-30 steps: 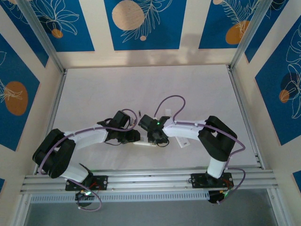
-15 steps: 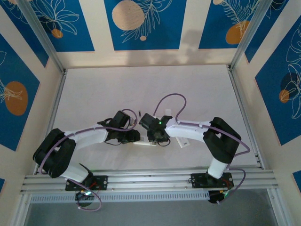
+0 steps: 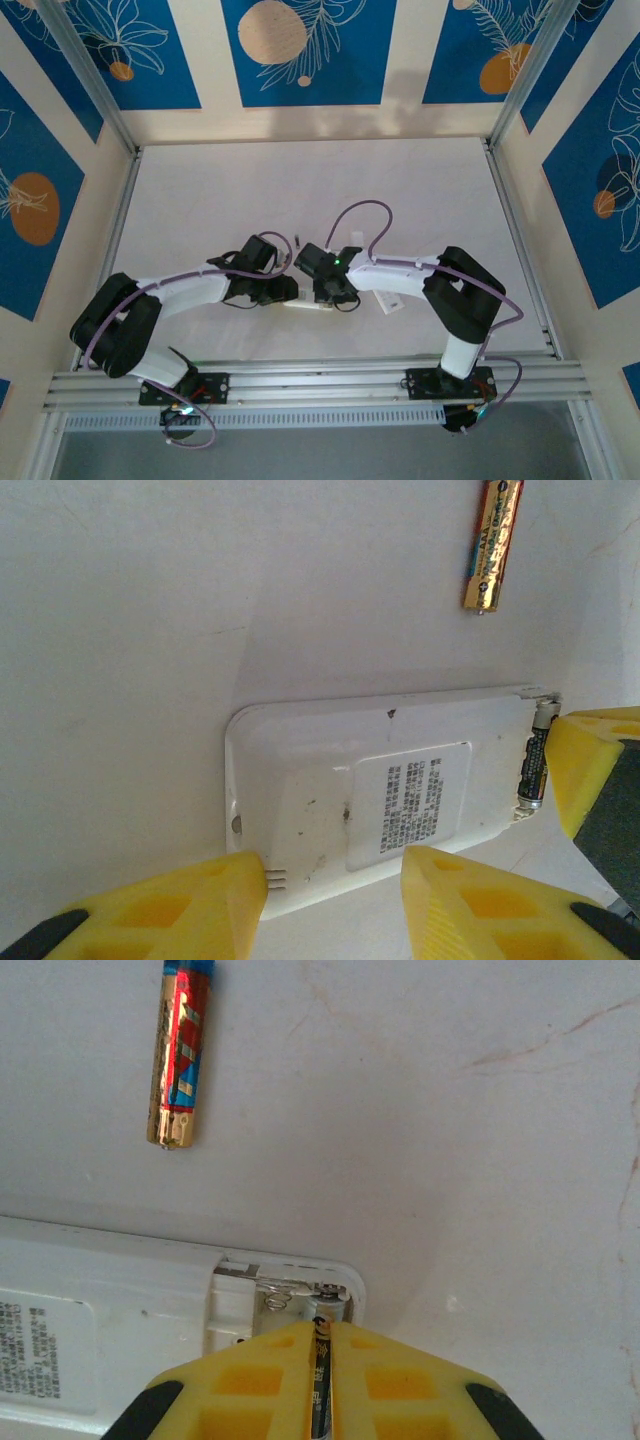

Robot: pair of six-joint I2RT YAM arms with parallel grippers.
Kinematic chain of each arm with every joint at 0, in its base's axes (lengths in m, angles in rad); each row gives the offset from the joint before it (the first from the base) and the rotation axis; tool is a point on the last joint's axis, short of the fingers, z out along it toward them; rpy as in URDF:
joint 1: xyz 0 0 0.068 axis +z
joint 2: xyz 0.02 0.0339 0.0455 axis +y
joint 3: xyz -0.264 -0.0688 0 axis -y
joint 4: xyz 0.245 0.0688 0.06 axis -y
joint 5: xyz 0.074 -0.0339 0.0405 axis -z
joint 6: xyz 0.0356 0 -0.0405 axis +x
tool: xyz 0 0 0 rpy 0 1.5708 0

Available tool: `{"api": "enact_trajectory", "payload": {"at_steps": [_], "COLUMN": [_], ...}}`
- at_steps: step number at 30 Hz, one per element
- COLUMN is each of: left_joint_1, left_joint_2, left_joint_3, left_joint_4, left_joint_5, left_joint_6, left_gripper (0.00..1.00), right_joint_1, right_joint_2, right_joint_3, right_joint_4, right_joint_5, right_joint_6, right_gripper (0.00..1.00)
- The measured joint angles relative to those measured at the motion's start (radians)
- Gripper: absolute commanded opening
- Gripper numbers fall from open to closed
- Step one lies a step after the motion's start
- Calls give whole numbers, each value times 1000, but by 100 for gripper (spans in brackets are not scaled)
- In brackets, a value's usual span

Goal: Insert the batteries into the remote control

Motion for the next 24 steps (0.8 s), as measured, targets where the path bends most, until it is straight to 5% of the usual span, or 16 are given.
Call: {"api": "enact_trajectory", "payload": {"at_steps": [2,5,11,17,24], "left_joint_1": [0,-5,-13,-13,-13], "left_joint_2": [0,-8,-124,-291,-351], "left_joint_3": [0,0,-13,-21,-69], "left_joint_4": [0,3,-15,-10,-6], "left_joint_5": [-2,-12,-161,-277,-330], "left_joint_6": [0,2,45,132,188], "left_gripper": [46,63,83,90,93], "right_joint_1": [0,-6,-68,-175,-179], "right_joint_2": [-2,-14,-48,13,164], "right_joint_3": [2,10,58,165,264], "right_joint_4": [-4,-16,5,46,42], "right_joint_5": [0,1,0,-74,-116], "right_joint_6": [-1,-22,-107,-165,-185], "right_gripper": [14,20,32,35,35]}}
